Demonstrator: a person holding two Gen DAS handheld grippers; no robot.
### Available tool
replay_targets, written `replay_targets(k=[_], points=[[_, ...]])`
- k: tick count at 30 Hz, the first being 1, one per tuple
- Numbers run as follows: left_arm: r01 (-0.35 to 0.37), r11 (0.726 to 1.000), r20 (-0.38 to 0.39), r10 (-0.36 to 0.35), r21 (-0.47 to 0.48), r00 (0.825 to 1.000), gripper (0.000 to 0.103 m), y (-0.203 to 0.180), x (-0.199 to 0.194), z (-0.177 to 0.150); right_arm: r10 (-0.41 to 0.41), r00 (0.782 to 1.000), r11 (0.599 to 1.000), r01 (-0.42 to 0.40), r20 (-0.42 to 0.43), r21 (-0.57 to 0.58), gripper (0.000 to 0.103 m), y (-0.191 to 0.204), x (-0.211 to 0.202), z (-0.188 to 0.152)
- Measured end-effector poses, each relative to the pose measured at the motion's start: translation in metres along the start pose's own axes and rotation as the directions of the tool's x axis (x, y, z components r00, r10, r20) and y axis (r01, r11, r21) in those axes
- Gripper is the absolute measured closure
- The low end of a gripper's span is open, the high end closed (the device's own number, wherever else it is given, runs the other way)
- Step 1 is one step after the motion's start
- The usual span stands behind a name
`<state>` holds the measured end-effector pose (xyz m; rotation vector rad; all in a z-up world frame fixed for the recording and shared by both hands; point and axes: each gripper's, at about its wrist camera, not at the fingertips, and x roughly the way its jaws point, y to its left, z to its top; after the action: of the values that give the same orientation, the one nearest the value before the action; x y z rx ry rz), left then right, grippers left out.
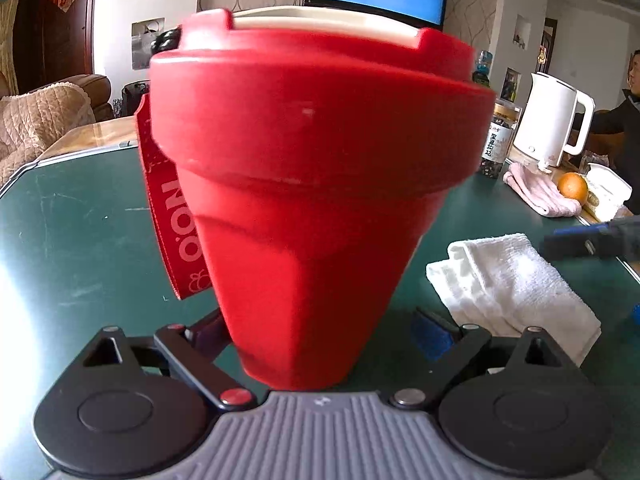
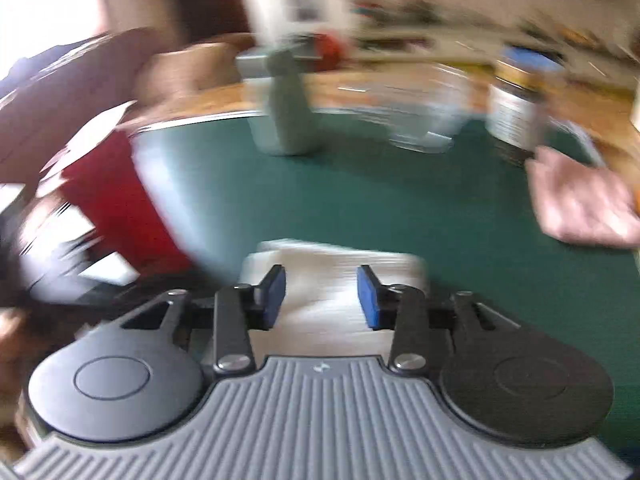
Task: Clean container
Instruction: 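Hold the red tumbler in the left gripper while the right gripper straightens the white towel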
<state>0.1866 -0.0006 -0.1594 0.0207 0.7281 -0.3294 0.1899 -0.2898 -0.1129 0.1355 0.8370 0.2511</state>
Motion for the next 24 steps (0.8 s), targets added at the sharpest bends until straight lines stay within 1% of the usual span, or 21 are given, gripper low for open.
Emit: replay_targets(k=[1,2,4,6,7,8,9,10,11,13,15,18,21,22,23,24], points=[[0.002,1.0,0.001,-0.002,-0.002,1.0,0.006,0.0,0.0,0.0,-0.005,1.0,0.999,0.006,-0.018,0.045,0.057,-0.014,0.004,0.002],[0.004,1.0,0.002,-0.004,-0.003,1.0,0.006,0.001,-0.001,0.0,0.01,0.999,0.995,-0.005,-0.041,0.101,0.057,-0.028,0.009,0.002],[0.009,1.0,0.004,-0.009,-0.008,1.0,0.006,0.002,-0.002,-0.001,0.084,0.994,0.975,-0.068,-0.066,0.21,0.057,-0.051,0.015,-0.001],[0.014,1.0,0.006,-0.014,-0.014,1.0,0.006,0.001,-0.003,-0.002,0.114,0.992,0.968,-0.097,-0.058,0.231,0.057,-0.055,0.016,-0.006],[0.013,1.0,0.007,-0.013,-0.015,1.0,0.006,-0.001,-0.003,-0.001,0.119,0.991,0.969,-0.105,-0.054,0.224,0.06,-0.053,0.017,-0.008],[0.011,1.0,0.007,-0.011,-0.015,1.0,0.006,-0.003,-0.002,0.0,0.122,0.991,0.973,-0.109,-0.052,0.202,0.074,-0.047,0.018,-0.01],[0.006,1.0,0.006,-0.006,-0.013,1.0,0.006,-0.006,-0.002,0.0,0.118,0.992,0.979,-0.107,-0.053,0.174,0.081,-0.04,0.02,-0.013],[0.0,1.0,0.006,0.0,-0.008,1.0,0.006,-0.01,-0.002,-0.003,0.101,0.994,0.986,-0.092,-0.051,0.142,0.087,-0.031,0.022,-0.015],[-0.007,1.0,0.006,0.007,-0.005,1.0,0.006,-0.012,-0.004,-0.005,0.078,0.996,0.99,-0.073,-0.042,0.121,0.089,-0.021,0.023,-0.016],[-0.024,1.0,-0.001,0.024,-0.002,1.0,0.005,-0.014,-0.005,-0.006,0.038,0.999,0.993,-0.035,-0.024,0.11,0.091,-0.005,0.024,-0.018],[-0.045,0.999,-0.011,0.045,-0.009,0.999,0.003,-0.014,-0.003,-0.006,-0.023,1.0,0.991,0.023,-0.002,0.135,0.091,0.01,0.027,-0.019],[-0.075,0.997,-0.021,0.074,-0.03,0.997,0.002,-0.013,-0.009,-0.009,-0.103,0.994,0.981,0.097,0.026,0.168,0.09,0.024,0.024,-0.024],[-0.087,0.995,-0.037,0.085,-0.053,0.996,0.002,-0.011,-0.017,-0.014,-0.184,0.982,0.965,0.17,0.053,0.201,0.085,0.038,0.019,-0.029],[-0.086,0.994,-0.042,0.083,-0.061,0.996,0.002,-0.01,-0.021,-0.016,-0.207,0.976,0.962,0.19,0.068,0.197,0.08,0.042,0.015,-0.03],[-0.084,0.994,-0.045,0.081,-0.067,0.996,0.002,-0.008,-0.025,-0.017,-0.225,0.97,0.962,0.207,0.091,0.177,0.077,0.046,0.008,-0.032],[-0.083,0.994,-0.041,0.08,-0.068,0.996,0.002,-0.008,-0.031,-0.018,-0.228,0.967,0.966,0.21,0.112,0.154,0.077,0.049,0.001,-0.033]])
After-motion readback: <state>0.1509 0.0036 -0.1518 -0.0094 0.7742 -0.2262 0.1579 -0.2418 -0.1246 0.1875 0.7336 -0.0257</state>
